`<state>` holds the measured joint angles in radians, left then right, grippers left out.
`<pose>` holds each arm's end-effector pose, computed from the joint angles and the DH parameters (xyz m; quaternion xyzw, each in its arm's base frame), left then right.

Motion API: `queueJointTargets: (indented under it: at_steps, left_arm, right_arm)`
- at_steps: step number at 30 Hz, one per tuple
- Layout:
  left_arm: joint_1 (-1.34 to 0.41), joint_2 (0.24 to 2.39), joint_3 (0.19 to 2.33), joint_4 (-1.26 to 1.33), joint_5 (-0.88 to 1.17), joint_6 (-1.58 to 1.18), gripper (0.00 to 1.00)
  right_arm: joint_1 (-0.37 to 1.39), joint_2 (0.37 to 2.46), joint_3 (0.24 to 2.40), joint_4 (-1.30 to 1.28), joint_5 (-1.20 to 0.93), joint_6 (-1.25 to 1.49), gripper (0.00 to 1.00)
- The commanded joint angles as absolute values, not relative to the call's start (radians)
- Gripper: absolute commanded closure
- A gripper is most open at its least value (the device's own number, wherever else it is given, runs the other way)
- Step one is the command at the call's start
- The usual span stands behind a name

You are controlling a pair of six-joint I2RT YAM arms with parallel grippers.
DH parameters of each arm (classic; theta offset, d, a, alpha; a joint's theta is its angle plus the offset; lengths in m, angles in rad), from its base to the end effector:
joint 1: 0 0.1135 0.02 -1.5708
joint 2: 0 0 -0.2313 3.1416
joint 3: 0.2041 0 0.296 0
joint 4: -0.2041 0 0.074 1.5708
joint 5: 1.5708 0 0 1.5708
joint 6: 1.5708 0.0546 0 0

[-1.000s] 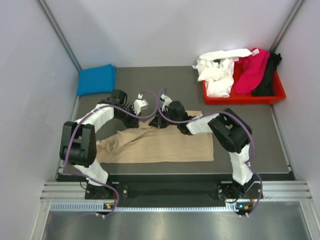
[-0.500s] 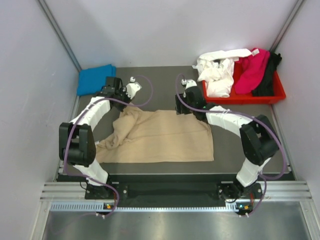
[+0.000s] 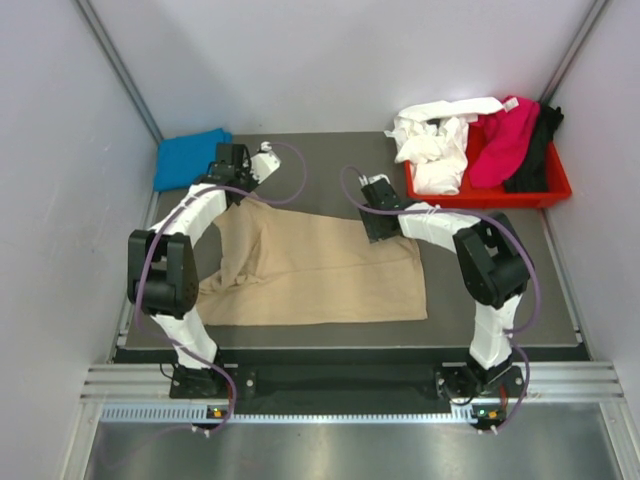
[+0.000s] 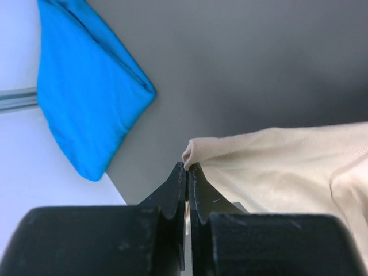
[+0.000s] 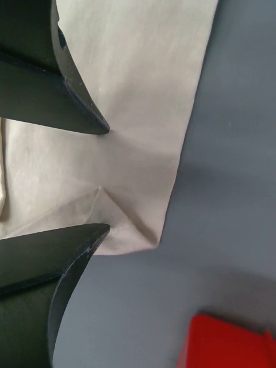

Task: Fold and stack the t-shirts
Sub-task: Fold the tshirt

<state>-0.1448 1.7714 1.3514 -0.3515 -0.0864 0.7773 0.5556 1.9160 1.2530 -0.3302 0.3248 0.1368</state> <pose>0.4433 -0.0599 0.1872 0.3944 0.8317 0.1587 0.3571 0.3765 0.2132 0.0947 -0.1516 0.9349 -0.0504 0.3170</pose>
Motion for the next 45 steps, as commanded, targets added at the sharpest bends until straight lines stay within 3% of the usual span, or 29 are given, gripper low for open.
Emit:
queueJointTargets:
  at_steps: [1,7,10,14,16,21,27,29,30,32,33,34,38,39,40,41,45]
  left_arm:
    - [-0.144,1.808,1.417,-0.238,-0.155,0.822,1.0]
    - [-0.149,1.844,1.453,-0.267,-0.103,0.795,1.0]
    - [-0.149,1.83,1.456,-0.323,-0.072,0.775,1.0]
    - [-0.152,1.786,1.463,-0.463,-0.008,0.746,1.0]
    - [-0.153,1.741,1.463,-0.544,0.041,0.716,1.0]
    - [-0.175,1.649,1.413,-0.86,0.219,0.69,1.0]
    - [-0.233,1.546,1.215,-1.052,0.339,0.698,0.99]
    - [-0.27,1.52,1.137,-1.081,0.363,0.699,0.91]
    - [-0.284,1.513,1.115,-1.092,0.368,0.709,0.74]
    - [-0.333,1.502,1.082,-1.162,0.403,0.727,0.53]
    - [-0.344,1.497,1.081,-1.192,0.422,0.751,0.17]
    - [-0.35,1.473,1.088,-1.218,0.445,0.756,0.14]
    - [-0.232,1.344,1.175,-1.099,0.344,0.579,0.14]
    - [-0.174,1.326,1.19,-1.006,0.313,0.505,0.19]
    - [-0.113,1.33,1.207,-0.982,0.317,0.477,0.36]
    - [-0.009,1.342,1.235,-0.962,0.325,0.454,0.43]
    - [0.109,1.459,1.233,-0.908,0.312,0.448,0.41]
  right_arm:
    - [0.54,1.913,1.279,-0.373,0.423,0.115,0.37]
    - [0.52,1.947,1.305,-0.37,0.361,0.071,0.41]
    - [0.508,1.954,1.309,-0.374,0.364,0.069,0.54]
    - [0.474,1.922,1.279,-0.374,0.368,0.069,0.9]
    - [0.469,1.896,1.263,-0.367,0.377,0.071,0.98]
    - [0.465,1.806,1.213,-0.351,0.307,0.048,1.0]
    - [0.463,1.706,1.118,-0.318,0.264,0.015,1.0]
    - [0.463,1.681,1.091,-0.292,0.232,0.012,1.0]
    - [0.463,1.677,1.086,-0.282,0.204,0.011,1.0]
    - [0.463,1.667,1.072,-0.276,0.19,0.015,1.0]
    - [0.463,1.663,1.068,-0.27,0.192,0.017,1.0]
    - [0.463,1.658,1.063,-0.267,0.192,0.017,1.0]
    - [0.463,1.646,1.042,-0.259,0.19,0.02,1.0]
    - [0.463,1.641,1.037,-0.255,0.192,0.021,1.0]
    - [0.463,1.641,1.034,-0.253,0.193,0.026,1.0]
    - [0.462,1.634,1.023,-0.247,0.196,0.029,1.0]
    - [0.457,1.608,1.005,-0.229,0.169,0.032,1.0]
